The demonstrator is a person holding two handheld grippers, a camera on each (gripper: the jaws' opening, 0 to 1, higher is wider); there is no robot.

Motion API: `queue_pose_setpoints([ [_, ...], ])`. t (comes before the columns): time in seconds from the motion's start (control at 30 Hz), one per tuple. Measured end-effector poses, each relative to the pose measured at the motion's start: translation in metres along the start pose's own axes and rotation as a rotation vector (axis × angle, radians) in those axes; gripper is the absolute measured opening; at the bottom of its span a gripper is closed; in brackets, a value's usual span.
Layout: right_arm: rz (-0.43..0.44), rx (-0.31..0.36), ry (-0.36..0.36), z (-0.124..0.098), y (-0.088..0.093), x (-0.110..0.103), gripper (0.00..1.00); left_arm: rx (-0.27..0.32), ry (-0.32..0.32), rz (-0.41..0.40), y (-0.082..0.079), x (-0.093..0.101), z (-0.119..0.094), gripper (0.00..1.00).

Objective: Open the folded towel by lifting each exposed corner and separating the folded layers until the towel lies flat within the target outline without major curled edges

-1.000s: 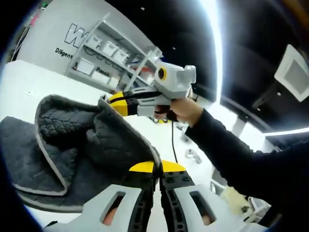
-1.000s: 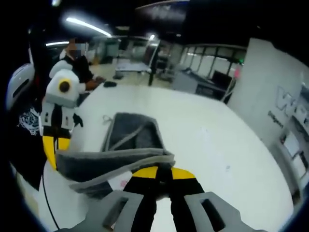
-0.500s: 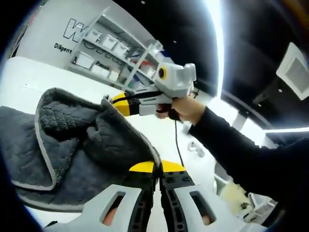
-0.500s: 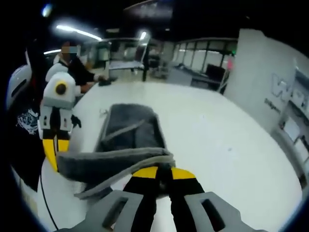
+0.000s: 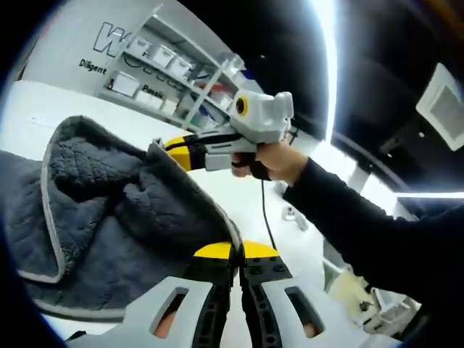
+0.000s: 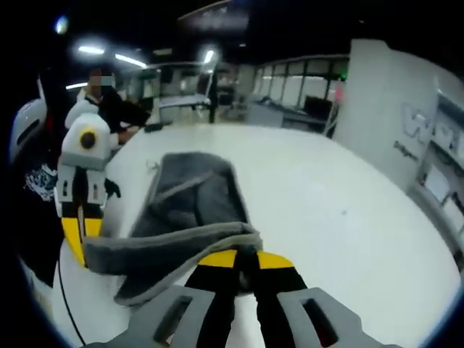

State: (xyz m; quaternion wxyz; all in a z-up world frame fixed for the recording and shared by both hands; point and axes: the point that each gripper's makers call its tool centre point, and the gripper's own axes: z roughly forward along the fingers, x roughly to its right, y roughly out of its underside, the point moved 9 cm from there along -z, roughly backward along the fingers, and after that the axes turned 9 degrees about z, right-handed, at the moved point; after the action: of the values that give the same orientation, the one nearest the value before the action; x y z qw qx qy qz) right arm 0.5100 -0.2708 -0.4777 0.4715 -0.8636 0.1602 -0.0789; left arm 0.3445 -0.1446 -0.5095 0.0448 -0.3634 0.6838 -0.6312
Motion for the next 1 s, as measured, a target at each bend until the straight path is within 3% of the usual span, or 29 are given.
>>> queue_pose_setpoints([
  [1.0, 0.073, -0.064, 0.086, -0.007, 0.048, 0.012, 0.05, -0.086, 0.009, -0.045, 0.027, -0.002, 0.034, 0.00],
])
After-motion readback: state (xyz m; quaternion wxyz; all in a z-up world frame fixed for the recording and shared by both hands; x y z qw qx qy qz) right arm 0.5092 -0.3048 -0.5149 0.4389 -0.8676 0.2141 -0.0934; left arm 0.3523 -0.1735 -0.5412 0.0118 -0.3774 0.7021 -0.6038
